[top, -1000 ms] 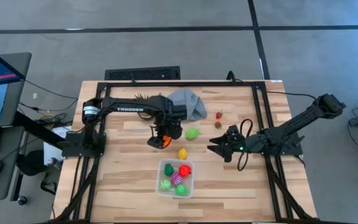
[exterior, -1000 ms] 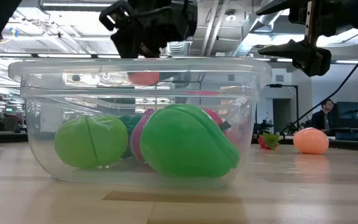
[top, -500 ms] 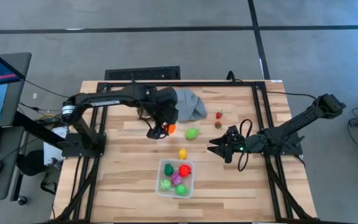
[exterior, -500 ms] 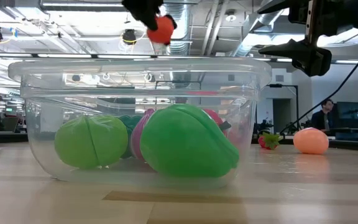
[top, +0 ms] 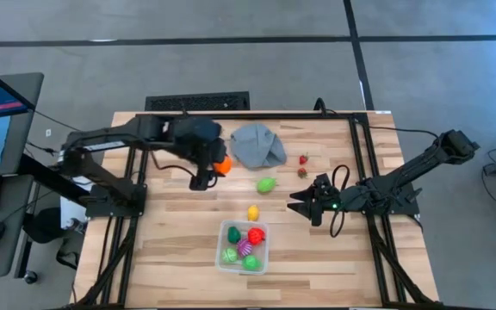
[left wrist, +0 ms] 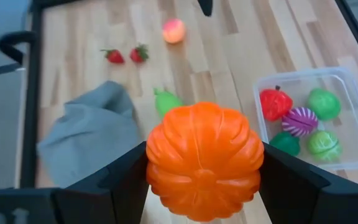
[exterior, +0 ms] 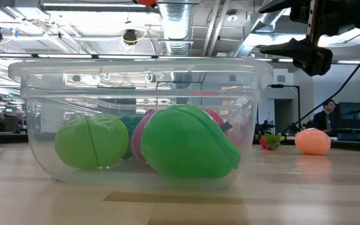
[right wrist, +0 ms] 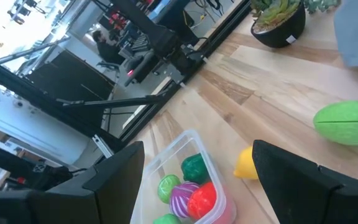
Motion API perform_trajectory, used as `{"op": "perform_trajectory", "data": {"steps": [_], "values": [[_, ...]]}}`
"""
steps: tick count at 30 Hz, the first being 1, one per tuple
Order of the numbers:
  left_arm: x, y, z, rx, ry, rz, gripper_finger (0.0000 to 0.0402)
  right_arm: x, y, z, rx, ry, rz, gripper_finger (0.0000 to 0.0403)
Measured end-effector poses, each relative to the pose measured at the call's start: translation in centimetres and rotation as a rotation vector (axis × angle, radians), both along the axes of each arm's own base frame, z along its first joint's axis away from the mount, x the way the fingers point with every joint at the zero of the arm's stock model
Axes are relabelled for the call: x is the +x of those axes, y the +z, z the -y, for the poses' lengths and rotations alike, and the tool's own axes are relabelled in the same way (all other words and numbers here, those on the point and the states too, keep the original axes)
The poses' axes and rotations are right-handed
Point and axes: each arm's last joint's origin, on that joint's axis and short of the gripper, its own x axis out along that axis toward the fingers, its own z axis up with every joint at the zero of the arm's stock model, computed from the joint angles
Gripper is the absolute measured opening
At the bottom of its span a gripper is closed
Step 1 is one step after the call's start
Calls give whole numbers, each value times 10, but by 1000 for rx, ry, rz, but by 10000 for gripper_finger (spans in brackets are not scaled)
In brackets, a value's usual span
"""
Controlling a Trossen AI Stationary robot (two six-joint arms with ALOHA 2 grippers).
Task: Pick and placing Produce into tupperware
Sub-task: Put the pumpkin into the transparent bin
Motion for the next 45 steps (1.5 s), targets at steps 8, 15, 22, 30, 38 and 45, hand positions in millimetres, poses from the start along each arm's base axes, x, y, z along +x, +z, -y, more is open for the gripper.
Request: {"op": "perform_trajectory", "data": {"steps": [8, 15, 22, 30, 38, 45], "values": [[-28, 8, 27, 44, 120, 56, 242, 0, 0, 0, -24, 6, -2, 322], [-44, 6, 55, 78, 211, 111, 242, 0, 0, 0, -43, 10, -4, 322], [-55, -8, 86, 141, 301, 162, 242, 0, 0, 0, -57, 10, -4, 322], [-62, -23, 113, 156, 387, 235, 242, 1, 0, 2, -72, 6, -5, 322], [-70, -41, 139, 147, 460, 336, 242, 1, 0, 2, -88, 11, -6, 322], [-77, -71, 156, 73, 524, 395, 242, 1, 0, 2, -101, 14, -3, 322]]}}
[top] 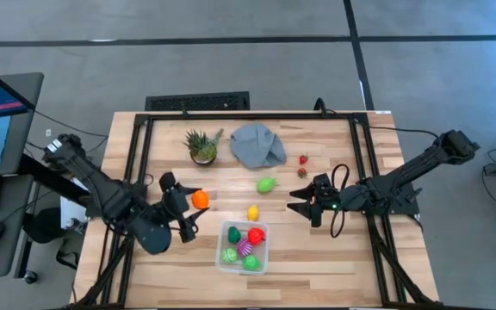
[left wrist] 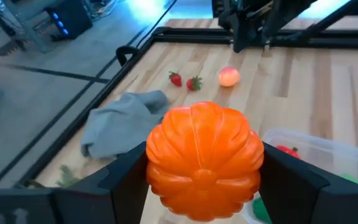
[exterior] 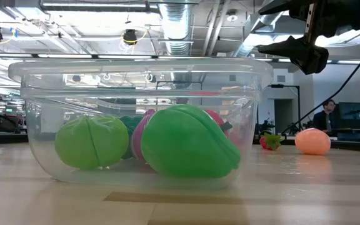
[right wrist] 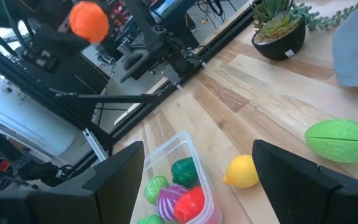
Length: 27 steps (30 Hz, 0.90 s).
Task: Pick and placing Produce into tupperware
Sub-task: Put the pumpkin into the transparent bin
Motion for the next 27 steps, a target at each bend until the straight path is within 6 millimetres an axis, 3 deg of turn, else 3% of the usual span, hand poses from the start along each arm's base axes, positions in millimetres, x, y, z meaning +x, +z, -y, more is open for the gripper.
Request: {"op": "perform_trajectory", "data": {"steps": [7, 18, 27], "values": [[1, -31, 13, -60, -1, 94, 242, 0, 0, 0, -1, 1, -1, 322], [3, -78, 16, -204, -26, 167, 242, 4, 0, 8, -1, 22, -10, 322], [7, -99, 13, -345, -84, 227, 242, 6, -1, 14, -27, 29, -16, 322]]}}
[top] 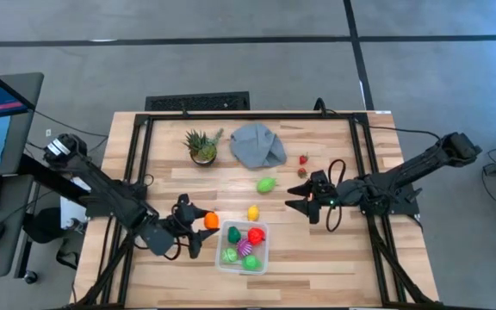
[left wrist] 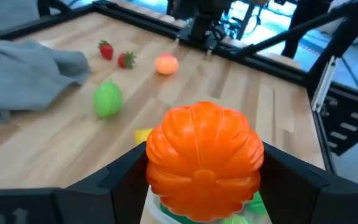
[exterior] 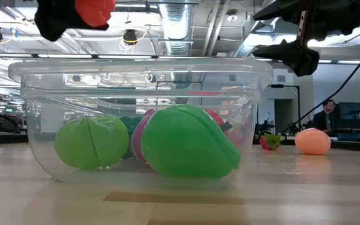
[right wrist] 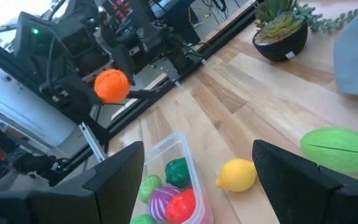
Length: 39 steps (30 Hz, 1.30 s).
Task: Pick and placing Produce into tupperware
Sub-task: Put the pumpkin into the transparent bin
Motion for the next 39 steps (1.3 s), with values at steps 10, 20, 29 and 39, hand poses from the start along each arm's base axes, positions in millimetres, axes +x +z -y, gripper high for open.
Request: {"op": "perform_trajectory", "data": {"steps": [10, 20, 29, 39], "values": [[32, -29, 9, -33, -167, -58, 242, 0, 0, 0, -17, 6, -2, 322], [61, -50, 17, -43, -315, -151, 242, 0, 0, 0, -18, 6, -6, 322], [84, -49, 8, -18, -372, -216, 242, -1, -1, -1, -17, 11, -12, 322], [87, -53, -2, -49, -402, -277, 275, -5, -1, -13, -10, 65, -11, 322]]}}
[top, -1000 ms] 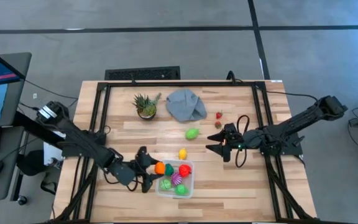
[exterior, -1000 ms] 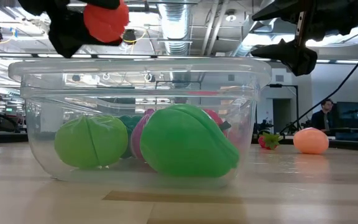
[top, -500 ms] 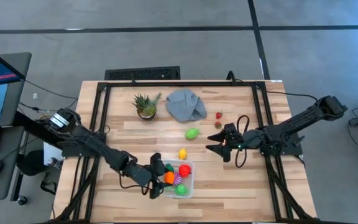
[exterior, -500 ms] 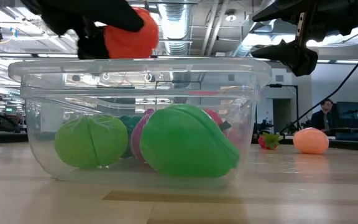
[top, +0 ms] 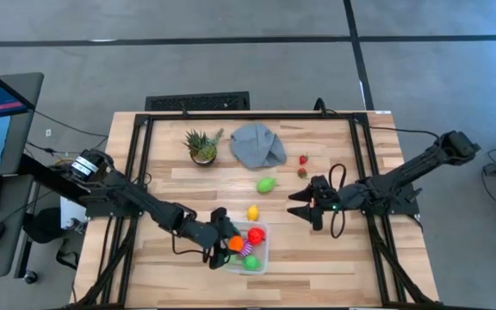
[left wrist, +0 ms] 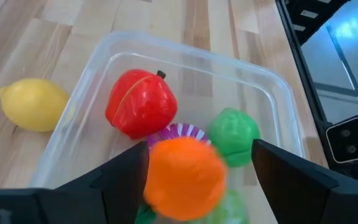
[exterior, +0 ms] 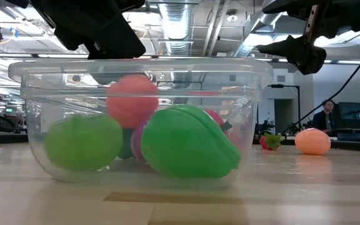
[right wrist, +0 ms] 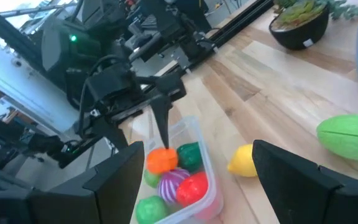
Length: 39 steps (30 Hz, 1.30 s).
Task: Pick and placing Produce into tupperware
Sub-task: Put the pumpkin into the transparent bin, then put the peach into the transparent bin
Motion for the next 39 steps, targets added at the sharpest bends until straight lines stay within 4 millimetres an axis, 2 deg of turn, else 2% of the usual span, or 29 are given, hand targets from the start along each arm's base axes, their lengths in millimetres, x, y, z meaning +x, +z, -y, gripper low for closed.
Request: {"op": "perform_trajectory", "data": {"steps": [11, 17, 28, 39], "values": [[5, 7, -1, 15, -14, 3, 280, -1, 0, -3, 34, 17, -4, 322], [4, 15, -6, 9, 0, 9, 280, -7, -6, -13, 17, 46, -58, 322], [-20, 55, -38, 137, 85, 13, 280, -32, -11, -35, -104, -164, -52, 322], [-47, 82, -59, 216, 165, 8, 279, -71, -21, -22, -110, -314, -162, 322]]}}
